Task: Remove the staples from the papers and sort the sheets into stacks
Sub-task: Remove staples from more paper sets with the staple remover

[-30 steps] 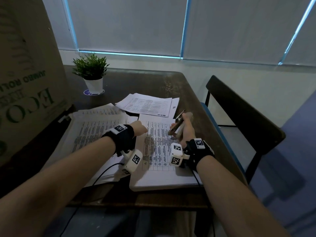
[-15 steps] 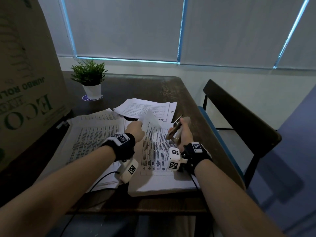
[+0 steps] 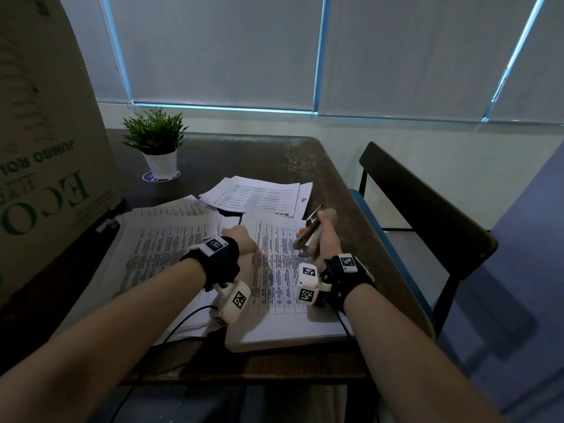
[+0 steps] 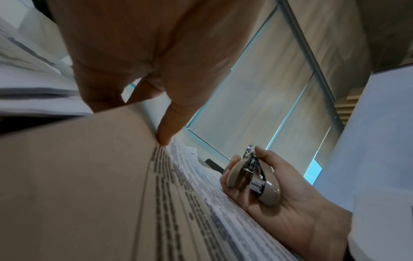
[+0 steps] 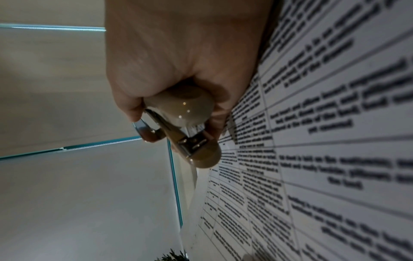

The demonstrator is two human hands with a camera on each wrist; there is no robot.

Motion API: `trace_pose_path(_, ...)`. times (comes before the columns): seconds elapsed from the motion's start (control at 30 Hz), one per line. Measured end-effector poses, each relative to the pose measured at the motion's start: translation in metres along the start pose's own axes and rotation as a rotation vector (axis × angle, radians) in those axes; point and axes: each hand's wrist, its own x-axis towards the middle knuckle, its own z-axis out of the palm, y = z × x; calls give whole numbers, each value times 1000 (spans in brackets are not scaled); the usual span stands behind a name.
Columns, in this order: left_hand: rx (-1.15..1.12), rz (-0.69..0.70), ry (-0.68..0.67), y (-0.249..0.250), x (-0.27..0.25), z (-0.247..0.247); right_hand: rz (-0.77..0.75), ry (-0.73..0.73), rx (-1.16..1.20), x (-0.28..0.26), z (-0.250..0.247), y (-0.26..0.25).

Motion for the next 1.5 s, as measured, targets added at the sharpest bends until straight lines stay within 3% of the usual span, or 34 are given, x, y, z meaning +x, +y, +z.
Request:
trace_pose_path(0.33, 10, 32, 70, -4, 8, 4, 12, -12, 12, -5, -1, -3)
trace_pose_path(0.43, -174, 27, 126, -7, 14, 2, 11, -7, 22, -4, -1, -3)
trace_pose_path(0.53, -425, 60, 101, -9, 16, 1, 3, -6, 18, -7, 0, -3)
trace_pose_path(0.63, -504, 146, 142, -6, 13, 3, -20, 67, -34, -10, 4, -9)
trace_pose_path(0.77, -784, 217, 312, 6, -1, -7, -242, 207, -352, -11, 1, -39)
trace_pose_path(0.83, -867, 288, 420, 18, -11, -23, -269, 80, -364, -15, 0, -63)
trace_pose_path(0.93, -957, 416, 625, 43, -32, -61, -299, -270, -228, -31, 11, -105)
trace_pose_path(1.07, -1077, 669, 751, 71, -59, -101, -637, -356, -282, -75, 38, -138)
trace_pose_path(1.17, -1068, 720, 779, 80, -65, -102, -851, -279, -217, -86, 42, -126)
trace_pose_path(1.3, -959, 573, 638, 73, -56, -70, -758, -73, -347, -69, 19, -82)
trace_pose_path(1.37, -895, 545, 619, 72, -52, -69, -805, 72, -442, -61, 9, -75)
trace_pose_path(1.5, -804, 599, 653, 94, -61, -98, -1251, 440, -496, -68, 17, -125)
